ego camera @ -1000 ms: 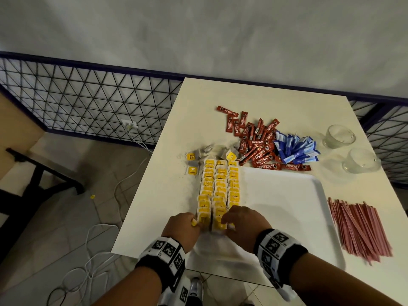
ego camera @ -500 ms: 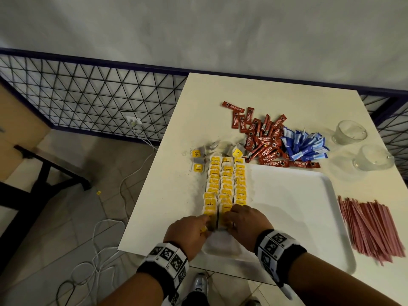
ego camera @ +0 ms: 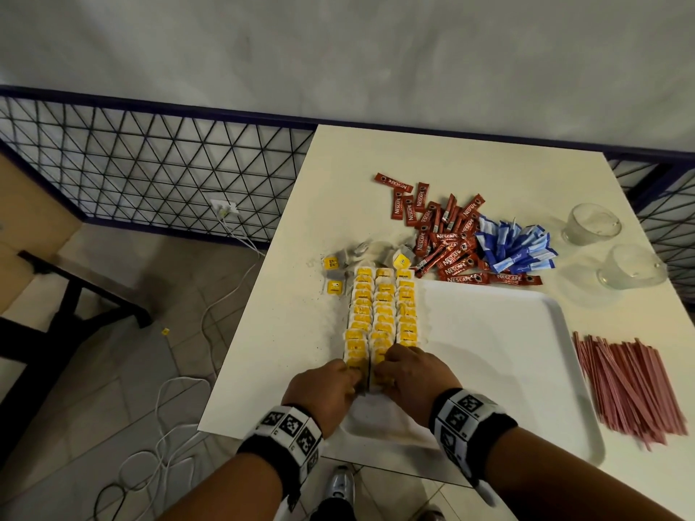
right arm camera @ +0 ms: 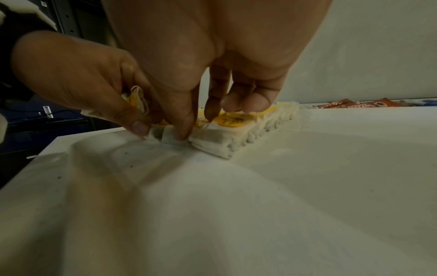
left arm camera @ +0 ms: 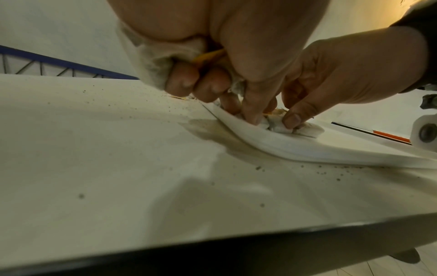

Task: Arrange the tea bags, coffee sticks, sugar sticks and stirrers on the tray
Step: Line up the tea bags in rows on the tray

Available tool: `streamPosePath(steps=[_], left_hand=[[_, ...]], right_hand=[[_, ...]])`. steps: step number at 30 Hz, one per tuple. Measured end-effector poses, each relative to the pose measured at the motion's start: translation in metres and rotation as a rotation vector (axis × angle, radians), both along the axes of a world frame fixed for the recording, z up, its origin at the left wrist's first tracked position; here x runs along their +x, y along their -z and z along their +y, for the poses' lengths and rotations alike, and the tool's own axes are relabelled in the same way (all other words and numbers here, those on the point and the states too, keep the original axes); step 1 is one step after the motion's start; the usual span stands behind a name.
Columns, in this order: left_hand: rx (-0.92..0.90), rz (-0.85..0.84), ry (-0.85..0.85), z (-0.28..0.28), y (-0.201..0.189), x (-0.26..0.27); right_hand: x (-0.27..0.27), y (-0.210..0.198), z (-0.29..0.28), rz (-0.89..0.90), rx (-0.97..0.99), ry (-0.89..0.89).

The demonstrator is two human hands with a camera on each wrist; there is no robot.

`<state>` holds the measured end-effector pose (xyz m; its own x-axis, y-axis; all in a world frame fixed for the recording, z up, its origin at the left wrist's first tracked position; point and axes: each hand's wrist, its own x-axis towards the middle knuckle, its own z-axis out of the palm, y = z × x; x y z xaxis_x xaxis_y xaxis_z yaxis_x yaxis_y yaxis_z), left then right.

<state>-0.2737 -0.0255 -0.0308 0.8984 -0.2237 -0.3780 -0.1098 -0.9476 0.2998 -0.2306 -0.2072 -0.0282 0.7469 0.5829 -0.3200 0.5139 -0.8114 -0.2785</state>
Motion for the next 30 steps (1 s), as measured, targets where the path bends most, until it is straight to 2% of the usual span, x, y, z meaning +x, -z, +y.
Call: streamPosePath(steps=[5,7,9,10,12,13,14,16,20,30], left_hand=[[-0.021,-0.017,-0.012,0.002,-0.002,0.000],[-0.191,-0.048,-0.156,0.003,-0.007,0.001],[-0.541,-0.086,-0.514,0.001,-0.020,0.004],[-0.803,-0.058,-0.751,0.000,-0.026,0.006],[-1.382,0.178,-1.170,-0.003,-0.041,0.013],[-1.598,0.295,-1.286,-0.003,-0.049,0.016],[-1.733,0.359,-1.341,-0.002,-0.054,0.020],[-1.882,0.355,-1.362,-0.004,-0.060,0.025],[-1.995,0.306,-1.341,-0.016,-0.074,0.030],[-2.136,0.278,-1.256,-0.042,-0.090,0.025]], right_hand=[[-0.001,-0.001,0.000,-0.012,0.012,0.001],[-0.001,-0.007,-0.001,-0.015,0.103,0.035],[0.001,-0.017,-0.003,-0.020,0.272,0.110],[0.001,-0.023,-0.003,-0.017,0.347,0.142],[0.003,-0.035,0.000,-0.016,0.450,0.165],[0.003,-0.042,0.002,-0.012,0.491,0.158],[0.003,-0.049,0.005,-0.006,0.531,0.143],[0.001,-0.063,0.010,0.001,0.604,0.099],[-0.008,-0.081,0.013,-0.024,0.658,0.033],[-0.012,-0.089,-0.010,-0.085,0.668,0.046]])
